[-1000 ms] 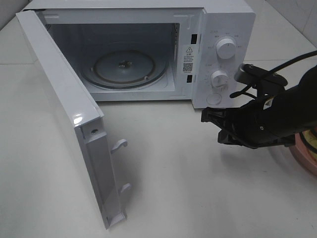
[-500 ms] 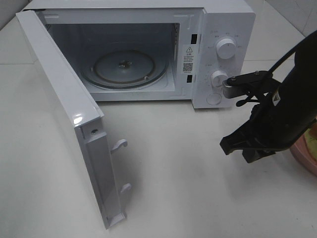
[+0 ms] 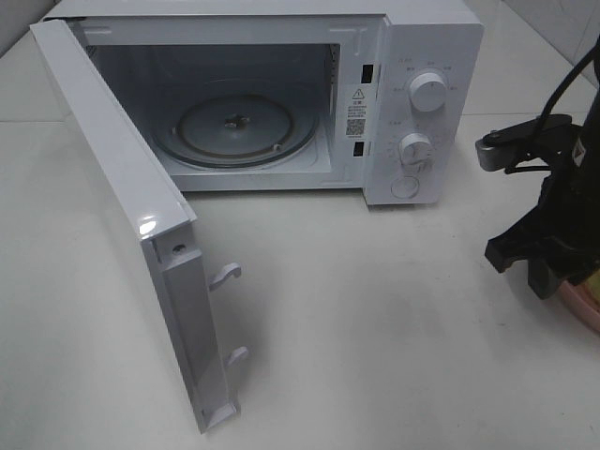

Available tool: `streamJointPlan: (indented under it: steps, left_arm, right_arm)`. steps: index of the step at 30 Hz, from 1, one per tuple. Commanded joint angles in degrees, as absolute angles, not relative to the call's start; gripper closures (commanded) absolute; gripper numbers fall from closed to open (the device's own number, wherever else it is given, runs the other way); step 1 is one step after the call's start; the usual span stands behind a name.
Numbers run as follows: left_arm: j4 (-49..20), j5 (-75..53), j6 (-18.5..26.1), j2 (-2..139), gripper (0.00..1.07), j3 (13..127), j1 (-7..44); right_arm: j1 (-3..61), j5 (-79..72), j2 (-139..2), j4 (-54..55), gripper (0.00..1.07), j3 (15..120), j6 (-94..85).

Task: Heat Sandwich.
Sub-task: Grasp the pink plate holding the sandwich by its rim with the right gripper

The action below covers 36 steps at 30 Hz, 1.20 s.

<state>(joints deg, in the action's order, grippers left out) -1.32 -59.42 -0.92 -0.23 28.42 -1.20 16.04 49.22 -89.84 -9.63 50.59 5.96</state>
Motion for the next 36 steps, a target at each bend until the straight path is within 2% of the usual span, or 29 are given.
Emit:
streamJointPlan:
  steps: [1, 2, 3, 6, 7, 17, 22, 36]
  left_arm:
    - [-1.4, -59.3, -1.0, -1.4, 0.05, 28.4, -1.3]
    - [-1.4, -59.3, -1.0, -1.4, 0.05, 28.4, -1.3]
    - [-1.4, -59.3, -1.0, -1.4, 0.05, 28.4, -1.3]
    - [-1.4, -59.3, -1.0, -1.4, 0.05, 28.4, -1.3]
    - [-1.4, -59.3, -1.0, -1.4, 0.05, 28.4, -1.3]
    - [-1.4, -59.3, -1.0, -1.4, 0.05, 28.4, -1.3]
    - [-1.4, -59.3, -1.0, -1.4, 0.05, 28.4, -1.3]
    - [-1.4, -59.3, -1.0, -1.4, 0.05, 28.4, -1.3]
  right_arm:
    - [13.1, 49.8, -88.2, -10.4, 0.36, 50.9, 4.8]
    - [12.5, 49.7, -87.8, -10.7, 0.27, 50.9, 4.4]
    - [12.5, 49.7, -87.8, -10.7, 0.27, 50.9, 4.4]
    - [11.3, 50.3, -87.3, -12.1, 0.06, 50.9, 3.4]
    - [11.3, 50.5, -87.3, -12.4, 0.04, 50.9, 3.2]
    - [11.1, 49.2, -87.7, -13.9, 0.1, 50.9, 2.9]
    - [7.8, 47.9, -88.4, -14.5, 0.16, 50.9, 2.7]
    - [4.0, 43.1, -94.2, -14.3, 0.2, 50.9, 2.6]
